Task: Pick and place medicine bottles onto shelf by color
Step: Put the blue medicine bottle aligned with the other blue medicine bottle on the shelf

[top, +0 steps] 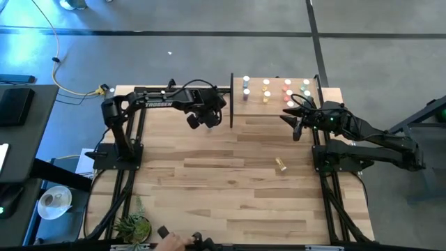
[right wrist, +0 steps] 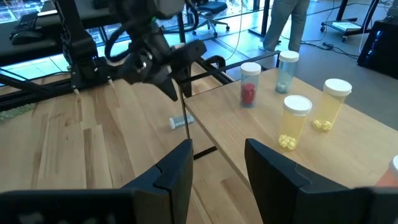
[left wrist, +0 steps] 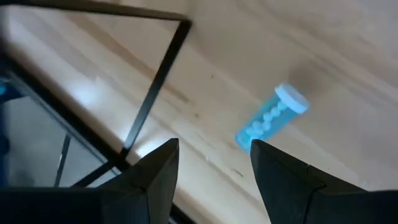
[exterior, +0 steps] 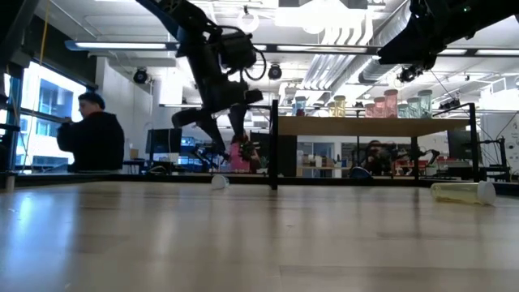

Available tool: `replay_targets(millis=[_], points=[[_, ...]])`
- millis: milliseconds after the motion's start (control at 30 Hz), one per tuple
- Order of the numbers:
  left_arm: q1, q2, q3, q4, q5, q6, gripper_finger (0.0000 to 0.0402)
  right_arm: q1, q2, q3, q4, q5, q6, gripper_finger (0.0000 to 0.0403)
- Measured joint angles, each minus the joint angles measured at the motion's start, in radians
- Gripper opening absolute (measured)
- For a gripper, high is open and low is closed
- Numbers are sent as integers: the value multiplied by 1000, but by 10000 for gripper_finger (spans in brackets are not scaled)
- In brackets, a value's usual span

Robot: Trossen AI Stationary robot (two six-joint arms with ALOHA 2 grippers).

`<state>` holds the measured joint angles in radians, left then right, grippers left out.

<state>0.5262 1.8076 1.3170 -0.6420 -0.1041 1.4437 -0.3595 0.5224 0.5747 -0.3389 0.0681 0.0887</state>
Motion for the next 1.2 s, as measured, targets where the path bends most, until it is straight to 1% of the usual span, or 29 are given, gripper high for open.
replay_targets(millis=[233,467,667,800,967,1200], points=[[-13,61,-1,-6,-32,89,188,0,0,0,0,0,0,138],[-16,83,-1,-21,-66,116,188,0,0,0,0,0,0,138],[-16,84,-1,-40,-67,136,188,0,0,0,0,0,0,138],[-17,122,-2,-66,-110,176,188,0,0,0,0,0,0,138],[-17,147,-1,-10,-119,183,188,0,0,0,0,0,0,138],[-16,176,-1,-17,-150,242,188,0,0,0,0,0,0,138]])
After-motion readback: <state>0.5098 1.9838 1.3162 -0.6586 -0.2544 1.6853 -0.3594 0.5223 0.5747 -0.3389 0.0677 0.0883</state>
